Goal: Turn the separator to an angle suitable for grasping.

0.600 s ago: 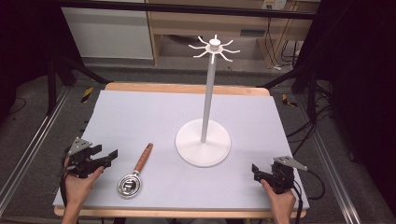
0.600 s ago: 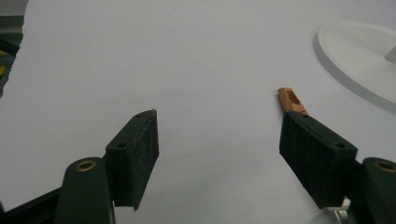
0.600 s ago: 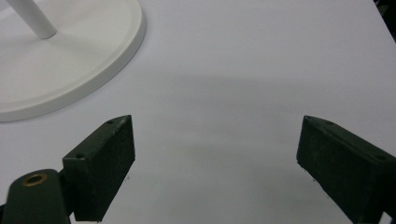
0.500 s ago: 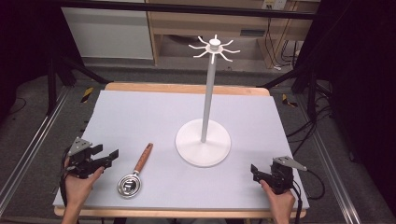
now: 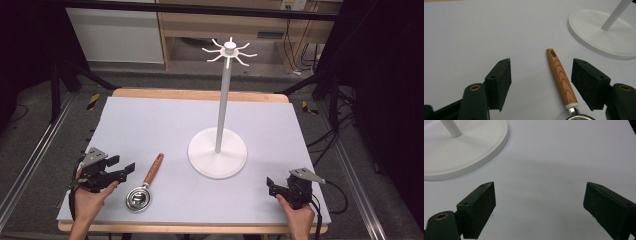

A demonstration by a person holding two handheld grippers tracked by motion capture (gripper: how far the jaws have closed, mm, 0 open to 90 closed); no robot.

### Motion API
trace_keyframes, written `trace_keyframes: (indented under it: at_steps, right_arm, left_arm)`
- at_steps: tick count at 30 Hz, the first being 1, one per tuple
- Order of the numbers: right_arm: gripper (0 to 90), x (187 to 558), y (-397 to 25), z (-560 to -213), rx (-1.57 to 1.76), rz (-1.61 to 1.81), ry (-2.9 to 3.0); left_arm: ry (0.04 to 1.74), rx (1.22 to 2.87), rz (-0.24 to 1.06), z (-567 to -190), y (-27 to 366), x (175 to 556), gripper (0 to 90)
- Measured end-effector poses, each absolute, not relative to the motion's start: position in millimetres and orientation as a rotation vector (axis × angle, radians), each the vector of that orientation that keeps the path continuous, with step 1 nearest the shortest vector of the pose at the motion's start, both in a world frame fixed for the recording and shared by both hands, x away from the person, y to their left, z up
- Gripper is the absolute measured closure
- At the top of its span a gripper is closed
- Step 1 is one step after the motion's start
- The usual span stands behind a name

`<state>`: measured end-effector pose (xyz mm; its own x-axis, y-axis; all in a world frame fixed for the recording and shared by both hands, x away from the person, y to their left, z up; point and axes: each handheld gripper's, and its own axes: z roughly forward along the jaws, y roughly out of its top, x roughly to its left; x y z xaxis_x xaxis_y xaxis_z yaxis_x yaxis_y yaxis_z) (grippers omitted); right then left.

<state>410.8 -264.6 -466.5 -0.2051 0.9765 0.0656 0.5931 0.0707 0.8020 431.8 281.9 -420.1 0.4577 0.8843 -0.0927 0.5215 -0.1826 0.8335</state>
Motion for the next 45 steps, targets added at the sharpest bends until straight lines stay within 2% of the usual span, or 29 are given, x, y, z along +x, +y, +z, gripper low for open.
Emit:
trace_keyframes:
  at_steps: [24, 41, 43, 45]
  right_arm:
    - [11.1, 411.9, -258.5, -468.6, 1.529, 0.973, 1.894]
    - [11.1, 411.2, -258.2, -468.8, 1.519, 0.966, 1.900]
    - [11.1, 411.3, -257.6, -468.7, 1.516, 0.967, 1.907]
    - [11.1, 411.1, -257.3, -468.5, 1.515, 0.965, 1.909]
  left_arm:
    - [1.130, 2.047, 0.457, -417.1, 233.0, 448.7, 34.9]
    - [1.173, 2.150, 0.407, -430.3, 220.3, 463.2, 47.8]
    - [1.165, 2.178, 0.392, -434.9, 215.9, 463.5, 53.9]
    - [1.159, 2.194, 0.386, -436.4, 215.1, 463.5, 55.2]
